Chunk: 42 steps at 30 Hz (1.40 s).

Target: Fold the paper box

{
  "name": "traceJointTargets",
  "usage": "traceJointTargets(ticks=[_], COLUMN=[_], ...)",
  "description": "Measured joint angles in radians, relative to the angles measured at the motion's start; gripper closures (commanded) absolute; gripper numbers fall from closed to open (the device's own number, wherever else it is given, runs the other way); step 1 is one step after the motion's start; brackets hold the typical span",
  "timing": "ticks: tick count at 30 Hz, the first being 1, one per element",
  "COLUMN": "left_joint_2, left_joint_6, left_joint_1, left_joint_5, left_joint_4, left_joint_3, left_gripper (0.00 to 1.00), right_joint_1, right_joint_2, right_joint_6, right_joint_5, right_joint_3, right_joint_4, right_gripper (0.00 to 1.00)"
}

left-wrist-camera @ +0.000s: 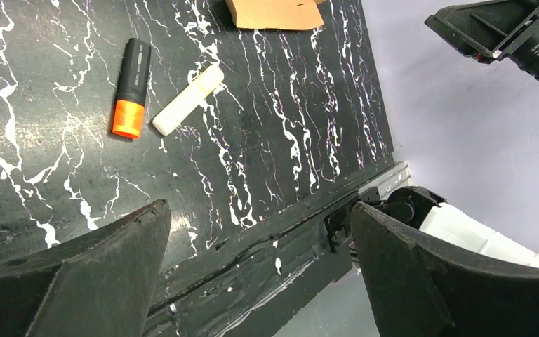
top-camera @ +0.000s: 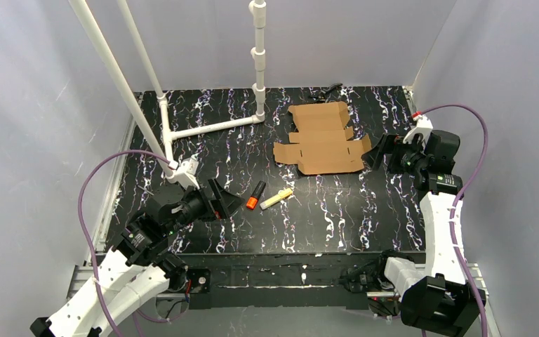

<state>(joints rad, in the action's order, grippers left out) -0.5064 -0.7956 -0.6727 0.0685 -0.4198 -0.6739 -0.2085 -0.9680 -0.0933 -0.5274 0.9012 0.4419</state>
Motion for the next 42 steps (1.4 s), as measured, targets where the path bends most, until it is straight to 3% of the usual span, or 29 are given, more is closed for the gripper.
traceJointTargets(ticks=[13,19,23,28,34,36,42], left_joint_2=[-0.029,-0.101,-0.234,-0.407,-0.765,-0.859,-1.272], left_joint_6=[0.021,0.053,0.090,0.151,0.323,0.383,0.679], left_joint_1=[0.000,-0.004,-0.082,-0.200,-0.232,-0.234,-0.235], left_joint_5=[0.036,0.106,0.093,-0.011,-0.135,-0.148,-0.152], left_joint_4=[0.008,0.023,0.015,-0.035,-0.012,0.008,0.105], left_joint_3=[0.000,-0.033,-0.106,-0.210,-0.356,-0.377,-0.571], left_gripper=[0.01,0.01,0.01,0.01,0.02,0.07,0.35], right_joint_1=[-0.001,0.000,0.006,0.013,0.013,0.013,0.013], right_joint_2=[-0.005,-0.037,-0.107,-0.259,-0.431,-0.455,-0.543], right_joint_6=[0.053,0.311,0.444,0.504,0.500,0.491,0.443], right_joint_5=[0.005,-0.169,-0.233,-0.196,-0.125,-0.122,-0.128], right_joint_3=[0.000,0.003,0.020,0.091,0.164,0.164,0.169], right_joint_4=[0.000,0.062,0.118,0.133,0.097,0.080,-0.009], right_gripper=[0.00,0.00,0.00,0.00,0.00,0.00,0.00])
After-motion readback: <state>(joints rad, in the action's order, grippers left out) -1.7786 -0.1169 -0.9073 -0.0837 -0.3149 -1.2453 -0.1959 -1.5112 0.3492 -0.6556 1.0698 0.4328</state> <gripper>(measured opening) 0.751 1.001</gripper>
